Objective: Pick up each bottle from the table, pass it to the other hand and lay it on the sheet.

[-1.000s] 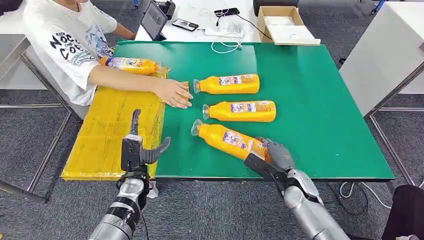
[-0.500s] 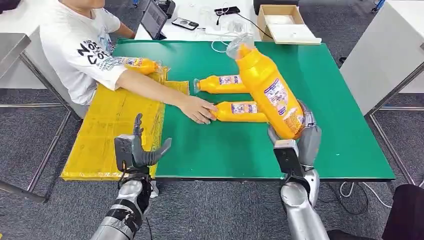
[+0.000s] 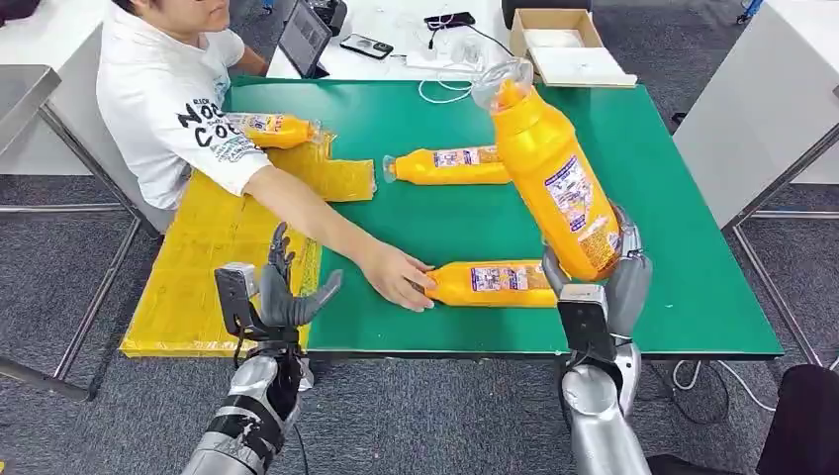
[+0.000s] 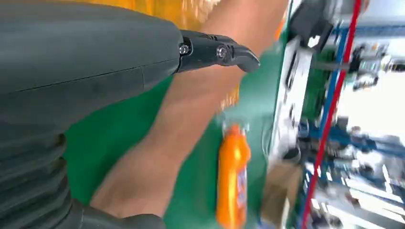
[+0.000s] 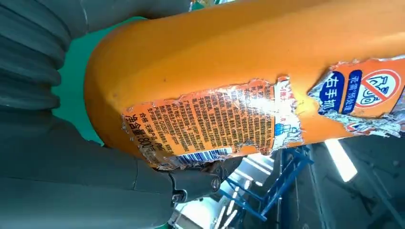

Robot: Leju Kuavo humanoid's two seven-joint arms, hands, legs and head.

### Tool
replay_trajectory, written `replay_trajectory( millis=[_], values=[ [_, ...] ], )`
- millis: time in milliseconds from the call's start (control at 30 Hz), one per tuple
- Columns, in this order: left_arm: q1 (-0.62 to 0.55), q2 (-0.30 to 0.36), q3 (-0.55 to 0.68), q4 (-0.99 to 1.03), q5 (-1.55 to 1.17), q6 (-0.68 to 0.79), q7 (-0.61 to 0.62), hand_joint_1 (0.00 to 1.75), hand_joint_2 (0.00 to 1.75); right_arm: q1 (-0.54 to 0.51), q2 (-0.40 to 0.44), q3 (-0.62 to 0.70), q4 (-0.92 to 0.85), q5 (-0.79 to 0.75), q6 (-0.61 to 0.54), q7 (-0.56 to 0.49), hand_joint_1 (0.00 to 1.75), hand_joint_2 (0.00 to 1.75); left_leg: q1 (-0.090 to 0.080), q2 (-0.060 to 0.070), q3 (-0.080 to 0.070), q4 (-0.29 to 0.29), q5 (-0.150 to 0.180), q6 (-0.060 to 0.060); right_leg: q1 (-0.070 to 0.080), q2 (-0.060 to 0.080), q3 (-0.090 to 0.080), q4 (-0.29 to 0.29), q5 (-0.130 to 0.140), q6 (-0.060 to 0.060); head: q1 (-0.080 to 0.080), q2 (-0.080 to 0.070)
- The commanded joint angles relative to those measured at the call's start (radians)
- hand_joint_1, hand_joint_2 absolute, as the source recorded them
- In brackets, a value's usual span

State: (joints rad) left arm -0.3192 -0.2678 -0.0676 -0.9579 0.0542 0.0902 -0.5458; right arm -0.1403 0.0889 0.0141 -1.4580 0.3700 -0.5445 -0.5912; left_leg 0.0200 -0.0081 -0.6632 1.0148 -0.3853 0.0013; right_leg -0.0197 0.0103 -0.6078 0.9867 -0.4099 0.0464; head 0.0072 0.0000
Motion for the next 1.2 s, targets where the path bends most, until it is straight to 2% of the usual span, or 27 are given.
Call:
replay_trajectory(
  millis=[33, 233, 533, 967, 1200],
  values=[
    [0.03, 0.067, -0.114, -0.111, 0.194, -0.3, 0.101, 0.0, 1.75, 0.021, 0.013, 0.025, 0.012, 0.023, 0.082, -0.084, 1.75, 1.75, 0.0, 0.002, 0.004, 0.0, -0.002, 0.001, 0.0, 0.0, 0.004, 0.0, -0.001, -0.002, 0.0, 0.0],
    [0.062, 0.064, -0.153, -0.197, 0.312, -0.423, 0.136, 0.0, 1.75, 0.039, 0.047, 0.107, 0.103, 0.033, 0.128, -0.107, 1.75, 1.75, 0.0, 0.003, 0.005, -0.001, -0.002, 0.0, 0.001, 0.002, 0.004, -0.001, -0.001, -0.003, 0.0, 0.0],
    [0.056, 0.061, -0.18, -0.186, 0.327, -0.436, 0.127, 0.0, 1.75, -0.004, 0.068, 0.212, 0.278, 0.072, 0.134, -0.107, 1.75, 1.75, 0.001, 0.003, 0.004, -0.001, -0.002, 0.0, 0.002, 0.002, 0.004, -0.001, -0.001, -0.002, 0.0, 0.0],
    [0.068, 0.052, -0.19, -0.179, 0.341, -0.458, 0.129, 0.0, 1.75, -0.088, 0.104, 0.182, 0.416, 0.017, 0.154, -0.083, 1.75, 1.75, 0.0, 0.003, 0.003, -0.001, -0.001, 0.0, 0.001, 0.002, 0.002, -0.001, -0.001, -0.002, 0.0, 0.0],
    [0.069, 0.05, -0.192, -0.179, 0.341, -0.456, 0.129, 0.0, 1.75, -0.093, 0.106, 0.182, 0.42, 0.017, 0.153, -0.082, 1.75, 1.75, 0.0, 0.001, 0.001, -0.001, -0.001, 0.0, 0.001, 0.001, 0.001, -0.001, 0.0, -0.001, 0.0, 0.0]
  ],
)
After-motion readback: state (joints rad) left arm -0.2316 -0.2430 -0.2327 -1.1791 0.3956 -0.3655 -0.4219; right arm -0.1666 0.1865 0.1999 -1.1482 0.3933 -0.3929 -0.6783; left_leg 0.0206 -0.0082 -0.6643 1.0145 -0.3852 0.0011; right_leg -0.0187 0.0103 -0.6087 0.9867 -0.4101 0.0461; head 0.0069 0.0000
